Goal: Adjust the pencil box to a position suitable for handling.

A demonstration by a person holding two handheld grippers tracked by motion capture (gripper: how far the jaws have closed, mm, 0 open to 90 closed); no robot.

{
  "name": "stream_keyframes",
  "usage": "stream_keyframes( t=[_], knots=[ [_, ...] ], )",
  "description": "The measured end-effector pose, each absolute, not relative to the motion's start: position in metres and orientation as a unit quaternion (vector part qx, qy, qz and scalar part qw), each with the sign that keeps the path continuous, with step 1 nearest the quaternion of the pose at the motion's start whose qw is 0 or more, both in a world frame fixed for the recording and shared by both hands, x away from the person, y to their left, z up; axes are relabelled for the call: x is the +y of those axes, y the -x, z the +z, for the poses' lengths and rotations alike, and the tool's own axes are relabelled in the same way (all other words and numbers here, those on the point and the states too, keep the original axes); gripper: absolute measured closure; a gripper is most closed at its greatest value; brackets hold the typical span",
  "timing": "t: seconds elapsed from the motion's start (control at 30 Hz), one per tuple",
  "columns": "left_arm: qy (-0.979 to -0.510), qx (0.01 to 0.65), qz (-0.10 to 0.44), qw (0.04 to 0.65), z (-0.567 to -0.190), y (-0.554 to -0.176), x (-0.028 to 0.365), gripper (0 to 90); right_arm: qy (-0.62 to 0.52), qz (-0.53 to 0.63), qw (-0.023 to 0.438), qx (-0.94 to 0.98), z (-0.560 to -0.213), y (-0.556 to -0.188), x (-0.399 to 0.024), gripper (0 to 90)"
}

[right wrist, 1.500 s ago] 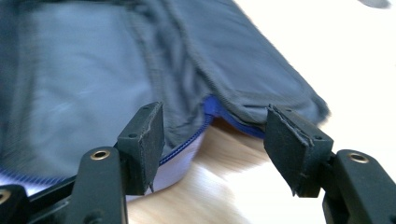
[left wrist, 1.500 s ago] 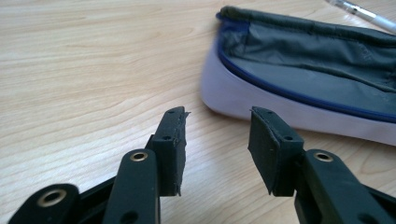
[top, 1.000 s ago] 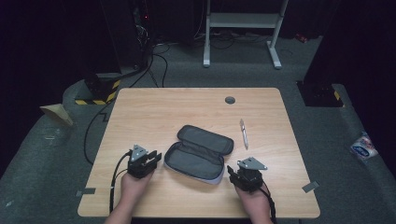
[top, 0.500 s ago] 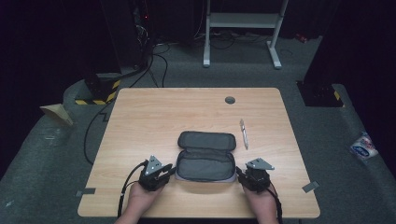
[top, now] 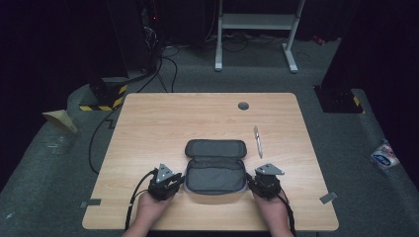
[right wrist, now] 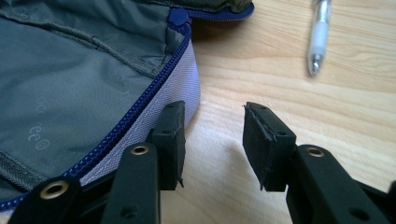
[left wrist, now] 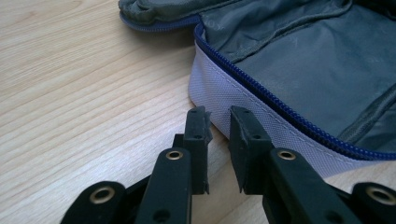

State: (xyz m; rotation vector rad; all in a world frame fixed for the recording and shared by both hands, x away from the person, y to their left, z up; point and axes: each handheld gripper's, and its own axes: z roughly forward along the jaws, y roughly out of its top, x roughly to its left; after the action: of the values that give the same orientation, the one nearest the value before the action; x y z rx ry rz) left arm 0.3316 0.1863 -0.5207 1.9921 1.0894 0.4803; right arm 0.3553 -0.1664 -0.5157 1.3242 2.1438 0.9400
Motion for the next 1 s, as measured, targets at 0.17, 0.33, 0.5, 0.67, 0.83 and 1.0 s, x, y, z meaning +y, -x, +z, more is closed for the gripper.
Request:
stream_keyframes(
  t=[0.17, 0.33, 0.5, 0.67, 0.83, 1.0],
  knots=[
    [-0.786, 0.433, 0.192, 0.398, -0.519, -0.331, 0.190, 75.3, -0.478, 0.340, 0.226, 0.778, -0.515, -0.358, -0.166, 55.3],
    [-0.778, 0.443, 0.202, 0.397, -0.518, -0.335, 0.200, 72.6, -0.476, 0.348, 0.238, 0.772, -0.516, -0.352, -0.176, 52.7],
    [-0.776, 0.467, 0.233, 0.355, -0.519, -0.343, 0.226, 65.3, -0.475, 0.348, 0.246, 0.770, -0.518, -0.347, -0.185, 51.9],
    [-0.773, 0.488, 0.235, 0.331, -0.522, -0.350, 0.242, 59.2, -0.477, 0.358, 0.245, 0.765, -0.517, -0.350, -0.189, 47.2],
    [-0.756, 0.502, 0.240, 0.344, -0.527, -0.353, 0.249, 46.1, -0.481, 0.360, 0.254, 0.758, -0.518, -0.358, -0.194, 47.1],
    [-0.755, 0.509, 0.235, 0.341, -0.528, -0.353, 0.248, 35.2, -0.473, 0.350, 0.267, 0.763, -0.518, -0.364, -0.196, 46.1]
  ],
)
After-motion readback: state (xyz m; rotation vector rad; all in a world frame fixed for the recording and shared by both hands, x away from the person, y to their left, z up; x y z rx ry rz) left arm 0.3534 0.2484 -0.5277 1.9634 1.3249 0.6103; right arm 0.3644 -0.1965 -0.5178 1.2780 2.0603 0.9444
